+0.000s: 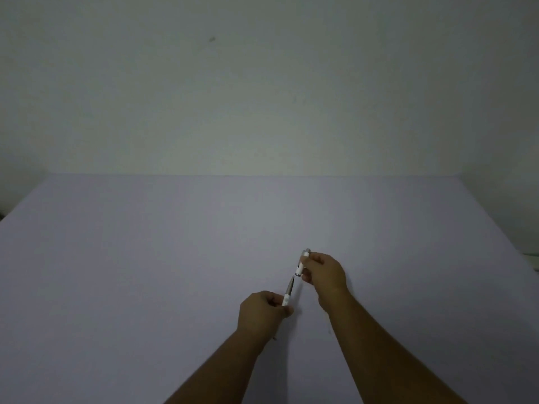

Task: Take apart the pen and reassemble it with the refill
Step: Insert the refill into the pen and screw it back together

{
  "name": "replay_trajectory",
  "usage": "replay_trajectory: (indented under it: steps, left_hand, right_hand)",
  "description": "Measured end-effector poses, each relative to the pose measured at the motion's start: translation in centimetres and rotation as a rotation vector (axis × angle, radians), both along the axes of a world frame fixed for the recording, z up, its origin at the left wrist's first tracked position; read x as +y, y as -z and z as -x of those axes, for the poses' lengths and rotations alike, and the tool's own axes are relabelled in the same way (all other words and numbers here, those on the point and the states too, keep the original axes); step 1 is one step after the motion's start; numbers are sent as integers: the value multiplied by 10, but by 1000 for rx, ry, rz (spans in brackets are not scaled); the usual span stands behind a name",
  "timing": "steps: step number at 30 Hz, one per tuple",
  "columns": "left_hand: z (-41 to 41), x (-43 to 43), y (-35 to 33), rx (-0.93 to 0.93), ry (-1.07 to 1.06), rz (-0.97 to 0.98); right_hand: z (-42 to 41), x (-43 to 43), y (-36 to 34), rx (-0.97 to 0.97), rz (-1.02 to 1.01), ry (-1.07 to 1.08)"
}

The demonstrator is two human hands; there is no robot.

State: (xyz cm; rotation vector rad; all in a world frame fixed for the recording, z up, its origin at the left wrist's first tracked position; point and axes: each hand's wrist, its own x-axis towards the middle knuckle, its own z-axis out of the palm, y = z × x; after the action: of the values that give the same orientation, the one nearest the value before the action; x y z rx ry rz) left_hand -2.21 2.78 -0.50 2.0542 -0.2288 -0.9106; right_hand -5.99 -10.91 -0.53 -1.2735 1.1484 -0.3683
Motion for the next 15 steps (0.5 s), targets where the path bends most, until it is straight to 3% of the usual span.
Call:
replay_trajectory:
  steps: [15]
  left_hand:
    - [17, -12, -9, -32, 38, 29]
  right_hand:
    - [32, 5, -12, -32, -186, -186]
